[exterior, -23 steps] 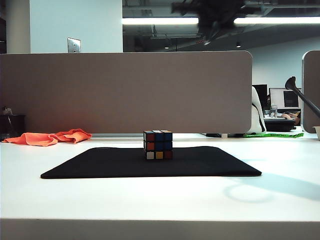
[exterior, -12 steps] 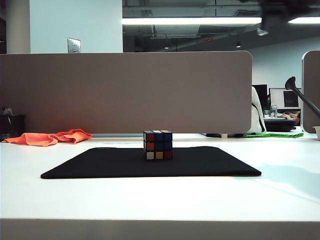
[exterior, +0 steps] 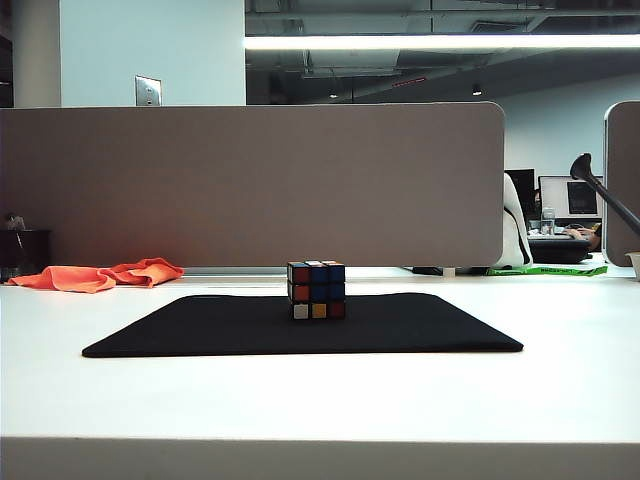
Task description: Pick up the cube on the right side of the mouse pad, then place it in the center of the mouse pad.
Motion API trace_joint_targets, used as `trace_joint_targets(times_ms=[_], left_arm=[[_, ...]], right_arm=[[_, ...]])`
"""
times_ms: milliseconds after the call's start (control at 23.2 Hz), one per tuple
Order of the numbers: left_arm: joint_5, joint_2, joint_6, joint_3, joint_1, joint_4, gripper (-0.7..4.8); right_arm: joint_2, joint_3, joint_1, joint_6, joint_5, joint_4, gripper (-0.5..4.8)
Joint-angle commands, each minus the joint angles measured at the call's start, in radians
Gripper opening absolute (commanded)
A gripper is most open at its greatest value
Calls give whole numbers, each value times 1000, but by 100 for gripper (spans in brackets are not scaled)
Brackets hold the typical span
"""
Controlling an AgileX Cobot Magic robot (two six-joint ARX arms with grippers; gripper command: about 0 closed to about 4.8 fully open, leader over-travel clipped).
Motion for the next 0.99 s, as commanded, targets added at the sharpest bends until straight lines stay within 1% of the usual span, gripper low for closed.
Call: trace_joint_targets(times_ms=[43,129,215,258,431,560,646,861,947,990], left_arm=[[6,1,0,4,0,10,-6],[6,1,-2,4,0,10,-6],[5,1,-27,4,0,8,-6],[6,1,-27,3,2,9,-6],[3,1,-26,3,2,8,-6],[6,1,-26,3,3,8,-6],[6,1,-26,3,3,8,-6],[6,1,-26,3,3,8,-6],[6,1,-26,3,3,8,-6],[6,1,-26,3,3,7,-6]], right_arm=[[-141,-74,-16,-31,4,10,-5],[-232,-116,-19,-34,31,-11,-5],[-321,-155,-27,-33,36,-55,-5],[-320,-158,-36,-24,35,-77,-5],[-316,-161,-54,-23,49,-58,-5],[-320,-165,-84,-27,108,-55,-5],[-320,-176,-117,-27,123,-37,-5],[-321,-225,-212,-26,50,47,-5],[-321,-249,-275,-26,-50,78,-5],[-321,-249,-282,-26,-66,77,-5]])
